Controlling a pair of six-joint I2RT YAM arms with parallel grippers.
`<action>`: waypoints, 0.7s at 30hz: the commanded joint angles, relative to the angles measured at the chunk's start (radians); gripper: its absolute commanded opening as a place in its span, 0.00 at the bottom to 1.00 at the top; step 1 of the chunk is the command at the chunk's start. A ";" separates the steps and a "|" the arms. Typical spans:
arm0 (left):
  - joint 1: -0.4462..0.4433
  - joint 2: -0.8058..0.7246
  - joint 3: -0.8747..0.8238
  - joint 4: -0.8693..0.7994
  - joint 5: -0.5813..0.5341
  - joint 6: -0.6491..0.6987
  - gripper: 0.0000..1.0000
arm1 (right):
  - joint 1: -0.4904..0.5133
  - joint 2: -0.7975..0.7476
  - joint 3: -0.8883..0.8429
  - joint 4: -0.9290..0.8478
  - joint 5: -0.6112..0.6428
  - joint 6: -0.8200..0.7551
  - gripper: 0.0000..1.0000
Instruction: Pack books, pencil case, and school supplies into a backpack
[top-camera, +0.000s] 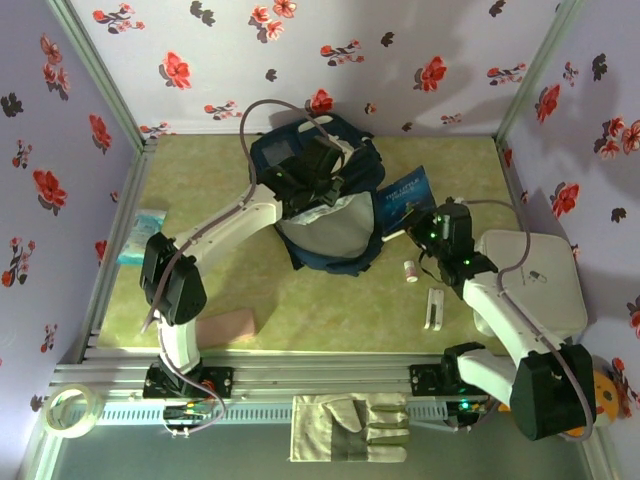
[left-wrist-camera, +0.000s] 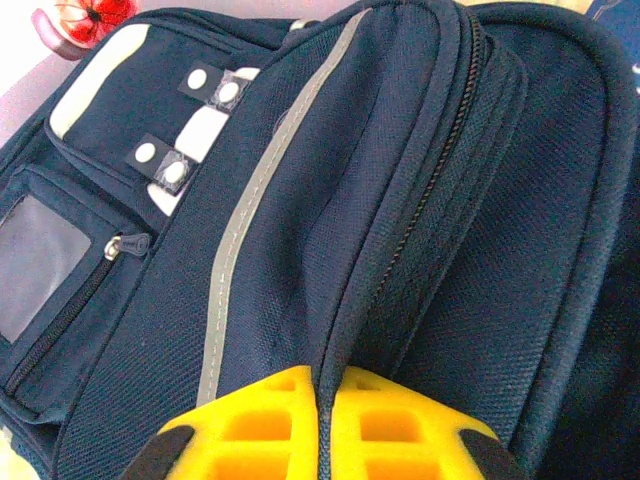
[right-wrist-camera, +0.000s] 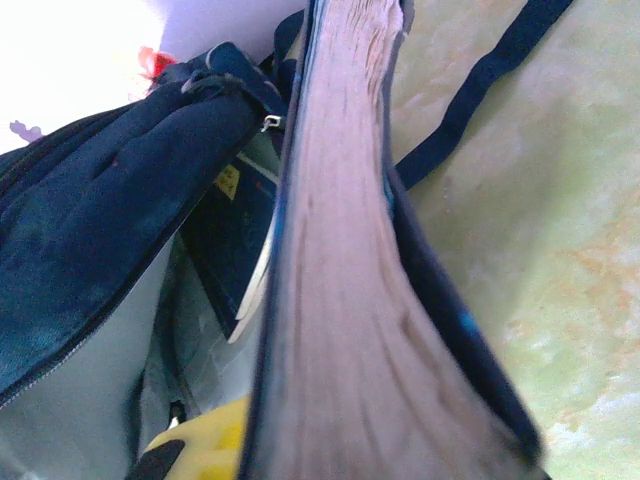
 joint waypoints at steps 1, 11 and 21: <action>-0.005 -0.048 0.066 0.145 -0.002 -0.047 0.00 | 0.057 -0.024 -0.015 0.179 -0.052 0.043 0.12; -0.005 -0.032 0.086 0.126 -0.011 -0.067 0.00 | 0.156 -0.009 -0.045 0.319 -0.041 0.048 0.11; -0.004 -0.040 0.087 0.119 -0.012 -0.075 0.00 | 0.162 -0.026 -0.060 0.282 -0.075 0.051 0.12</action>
